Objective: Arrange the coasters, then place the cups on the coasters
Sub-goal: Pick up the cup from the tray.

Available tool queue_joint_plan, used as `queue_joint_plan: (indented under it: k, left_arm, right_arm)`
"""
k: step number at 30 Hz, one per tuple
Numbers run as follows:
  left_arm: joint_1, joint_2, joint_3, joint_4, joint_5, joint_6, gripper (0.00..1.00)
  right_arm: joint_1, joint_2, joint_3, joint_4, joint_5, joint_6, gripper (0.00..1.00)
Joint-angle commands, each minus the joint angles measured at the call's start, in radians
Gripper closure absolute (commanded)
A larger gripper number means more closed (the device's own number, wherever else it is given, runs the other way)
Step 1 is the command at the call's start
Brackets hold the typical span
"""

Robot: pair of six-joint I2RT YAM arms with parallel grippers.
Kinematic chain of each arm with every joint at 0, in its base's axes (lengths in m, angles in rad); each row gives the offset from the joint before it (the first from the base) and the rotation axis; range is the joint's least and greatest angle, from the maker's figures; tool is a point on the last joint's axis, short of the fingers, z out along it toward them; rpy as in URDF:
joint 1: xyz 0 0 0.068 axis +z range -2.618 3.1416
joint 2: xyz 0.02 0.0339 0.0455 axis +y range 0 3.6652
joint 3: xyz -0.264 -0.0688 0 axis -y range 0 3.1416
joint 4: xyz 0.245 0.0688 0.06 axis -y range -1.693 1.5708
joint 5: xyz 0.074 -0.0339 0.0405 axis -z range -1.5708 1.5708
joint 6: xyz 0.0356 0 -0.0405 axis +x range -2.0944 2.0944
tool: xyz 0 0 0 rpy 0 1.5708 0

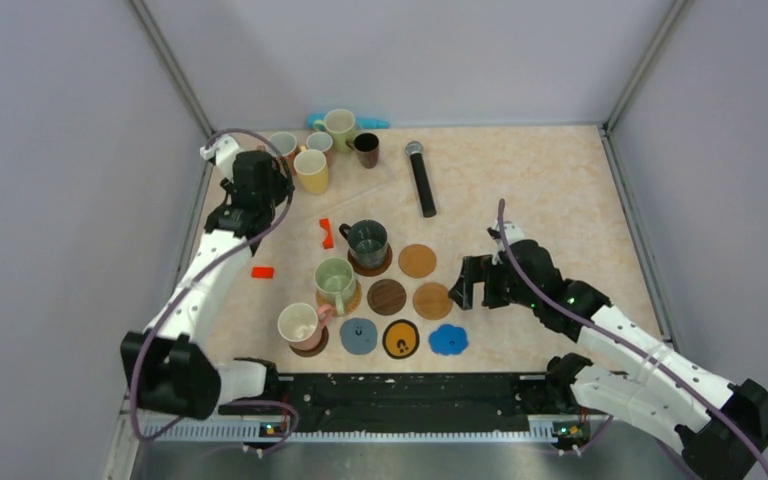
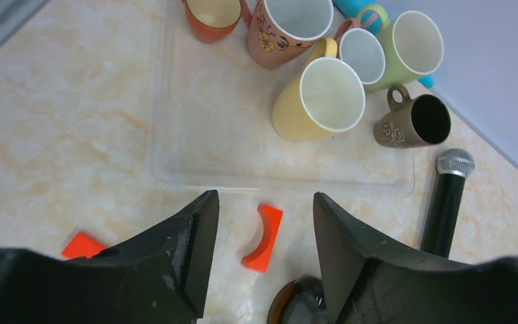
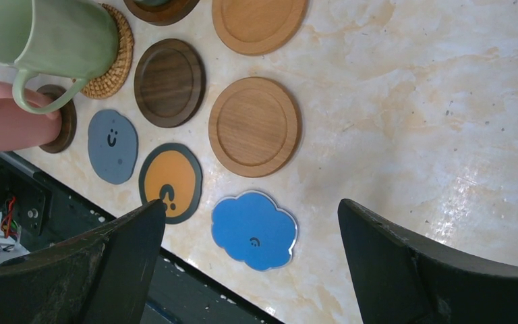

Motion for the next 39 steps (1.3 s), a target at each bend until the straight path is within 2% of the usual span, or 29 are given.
queue_joint_plan:
  k: [1,7,19,29,39]
  left_arm:
    - [0.123,0.204,0.122,0.139,0.275,-0.002,0.43]
    - [0.192,0.423,0.258,0.173,0.429,0.006,0.48]
    - [0.208,0.68,0.441,0.149,0.471,0.045,0.48]
    - [0.233,0.782,0.472,0.124,0.512,0.035,0.54]
    - [0.238,0.798,0.506,0.097,0.552,0.072,0.72]
  right_arm:
    - [-0.001,0.011,0.06,0.032,-0.013,0.012,0.02]
    - [-0.001,0.045,0.077,0.023,-0.007,0.014,0.02]
    - [-0.001,0.106,0.107,0.027,0.004,0.015,0.02]
    - [-0.001,0.124,0.123,0.019,0.012,0.012,0.02]
    - [-0.001,0.115,0.128,0.006,0.011,0.015,0.02]
